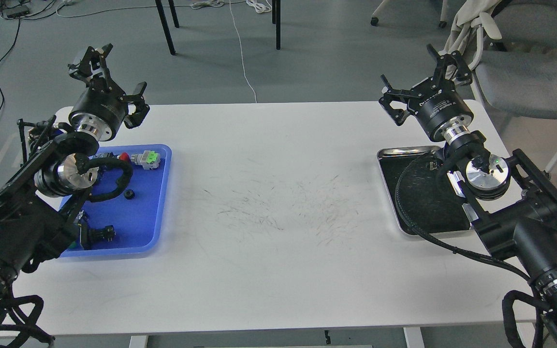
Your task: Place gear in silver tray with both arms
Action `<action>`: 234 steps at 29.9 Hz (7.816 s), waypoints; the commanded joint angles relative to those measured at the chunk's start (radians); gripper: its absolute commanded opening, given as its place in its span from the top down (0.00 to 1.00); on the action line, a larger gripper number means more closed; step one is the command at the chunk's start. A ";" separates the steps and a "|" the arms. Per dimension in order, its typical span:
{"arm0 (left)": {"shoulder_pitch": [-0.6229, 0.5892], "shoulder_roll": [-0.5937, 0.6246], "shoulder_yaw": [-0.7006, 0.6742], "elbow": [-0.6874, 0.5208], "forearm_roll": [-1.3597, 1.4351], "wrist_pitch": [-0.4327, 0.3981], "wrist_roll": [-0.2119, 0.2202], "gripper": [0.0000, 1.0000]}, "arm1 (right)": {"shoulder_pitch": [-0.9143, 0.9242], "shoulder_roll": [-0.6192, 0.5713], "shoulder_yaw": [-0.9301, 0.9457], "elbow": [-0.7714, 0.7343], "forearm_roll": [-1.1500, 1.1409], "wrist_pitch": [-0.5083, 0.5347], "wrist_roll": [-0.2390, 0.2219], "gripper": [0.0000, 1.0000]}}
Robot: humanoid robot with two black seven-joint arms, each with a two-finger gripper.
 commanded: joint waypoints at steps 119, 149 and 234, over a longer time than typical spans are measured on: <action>-0.098 0.424 0.871 -0.262 1.188 0.065 0.228 0.04 | -0.148 -0.180 -0.020 0.021 0.002 -0.078 0.032 0.00; -0.100 0.245 0.883 0.066 1.129 0.058 0.210 0.15 | -0.157 -0.180 -0.009 0.023 0.002 -0.060 0.032 0.00; -0.171 -0.315 0.905 -0.178 1.313 0.070 0.437 0.93 | -0.191 -0.240 -0.009 0.024 0.002 -0.058 0.032 0.00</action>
